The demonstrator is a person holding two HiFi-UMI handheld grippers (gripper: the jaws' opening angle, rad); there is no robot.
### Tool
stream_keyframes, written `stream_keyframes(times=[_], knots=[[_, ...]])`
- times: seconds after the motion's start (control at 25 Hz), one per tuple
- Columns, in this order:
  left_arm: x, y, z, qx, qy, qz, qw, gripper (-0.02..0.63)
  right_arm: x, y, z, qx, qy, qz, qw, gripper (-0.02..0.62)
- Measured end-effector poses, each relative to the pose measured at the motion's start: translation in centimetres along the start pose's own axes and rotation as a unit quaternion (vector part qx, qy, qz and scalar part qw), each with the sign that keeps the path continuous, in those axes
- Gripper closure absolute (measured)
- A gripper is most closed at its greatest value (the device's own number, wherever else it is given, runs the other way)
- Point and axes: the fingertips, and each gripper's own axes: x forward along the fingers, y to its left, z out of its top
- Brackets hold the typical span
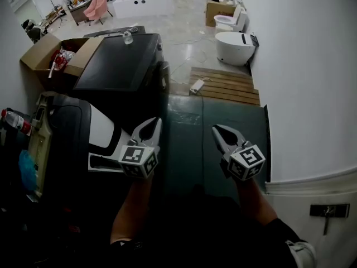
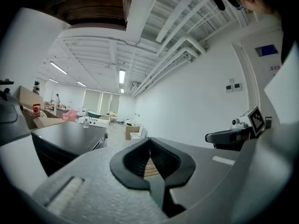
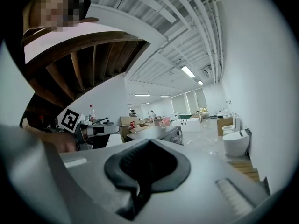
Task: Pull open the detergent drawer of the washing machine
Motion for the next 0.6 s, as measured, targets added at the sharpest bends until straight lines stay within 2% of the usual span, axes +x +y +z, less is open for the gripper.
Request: stream_keyframes(times=[0.2,0.4,0.6], knots=[[2.3,-2.6,-1.7,0.007,0.031,0.005,0.9995,0.595,-0.5,-2.8,0.0,-0.005,0.000,-0.005,1.000,0.592],[4.2,-4.3,-2.4,0.021,0.041,0.013,0.9989,0.595,-1.2,-5.7,-0.3,-0.004,0.011,0.005,1.000,0.592],[5.7,-4.0,-3.5,0.015,0.046,0.018,0.9987,0.595,-0.8,-8.1,-0.5,0.013,0.018,0.012,1.000,0.591]])
